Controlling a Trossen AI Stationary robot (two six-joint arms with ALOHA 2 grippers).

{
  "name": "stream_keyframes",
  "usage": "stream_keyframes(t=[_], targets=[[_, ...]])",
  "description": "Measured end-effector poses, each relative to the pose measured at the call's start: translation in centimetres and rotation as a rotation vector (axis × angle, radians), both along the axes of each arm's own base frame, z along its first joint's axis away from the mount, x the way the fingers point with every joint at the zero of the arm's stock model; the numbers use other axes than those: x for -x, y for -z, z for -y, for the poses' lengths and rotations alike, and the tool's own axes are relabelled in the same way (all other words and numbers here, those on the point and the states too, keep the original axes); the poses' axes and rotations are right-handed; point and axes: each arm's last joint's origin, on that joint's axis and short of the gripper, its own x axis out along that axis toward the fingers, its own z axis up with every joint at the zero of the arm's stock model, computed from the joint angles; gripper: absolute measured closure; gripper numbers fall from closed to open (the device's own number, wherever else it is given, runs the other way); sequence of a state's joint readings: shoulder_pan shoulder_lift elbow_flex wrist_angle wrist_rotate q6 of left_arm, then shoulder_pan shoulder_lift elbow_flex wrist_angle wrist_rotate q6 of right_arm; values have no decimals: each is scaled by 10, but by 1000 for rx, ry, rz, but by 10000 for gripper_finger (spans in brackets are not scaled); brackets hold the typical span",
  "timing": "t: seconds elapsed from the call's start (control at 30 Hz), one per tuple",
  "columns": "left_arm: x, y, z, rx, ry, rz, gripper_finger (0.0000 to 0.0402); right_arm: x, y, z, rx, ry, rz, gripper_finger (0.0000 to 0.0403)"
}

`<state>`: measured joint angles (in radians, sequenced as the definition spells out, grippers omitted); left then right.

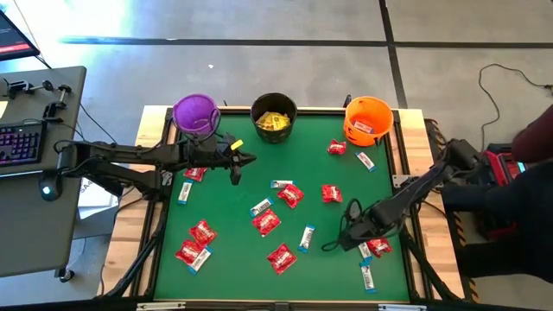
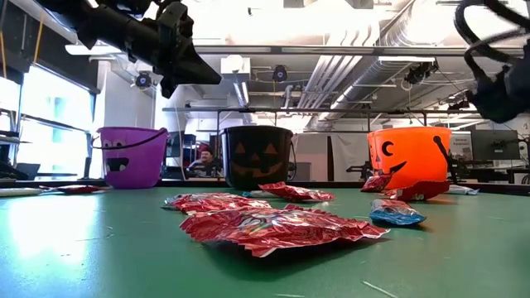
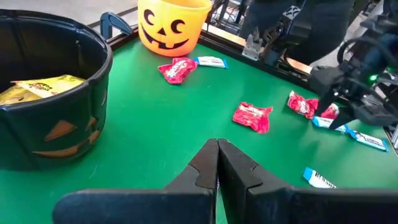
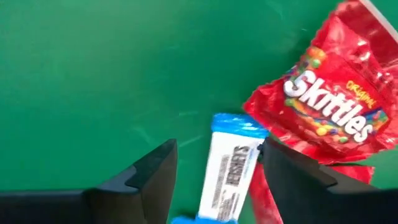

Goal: Sort candy by brand, put in halloween buckets
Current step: Put the blue chocolate bar into the orange bucket

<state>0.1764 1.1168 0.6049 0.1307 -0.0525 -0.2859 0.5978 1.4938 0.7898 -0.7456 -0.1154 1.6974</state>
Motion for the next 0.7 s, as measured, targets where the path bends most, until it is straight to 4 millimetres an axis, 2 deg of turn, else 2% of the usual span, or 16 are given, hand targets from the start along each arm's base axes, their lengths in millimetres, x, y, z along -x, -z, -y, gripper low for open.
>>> stream_keyframes(t=[0.4,0.5,0.7], targets=[[1,1,0,4,0,-16,401,-2,17,-8,26,7,-64,191],[1,2,0,6,0,-28,401,-2,17,-7,36,5,-51,220],[2,4,0,9,-1,-40,401,-2,17,-7,39,-13,-46,311]])
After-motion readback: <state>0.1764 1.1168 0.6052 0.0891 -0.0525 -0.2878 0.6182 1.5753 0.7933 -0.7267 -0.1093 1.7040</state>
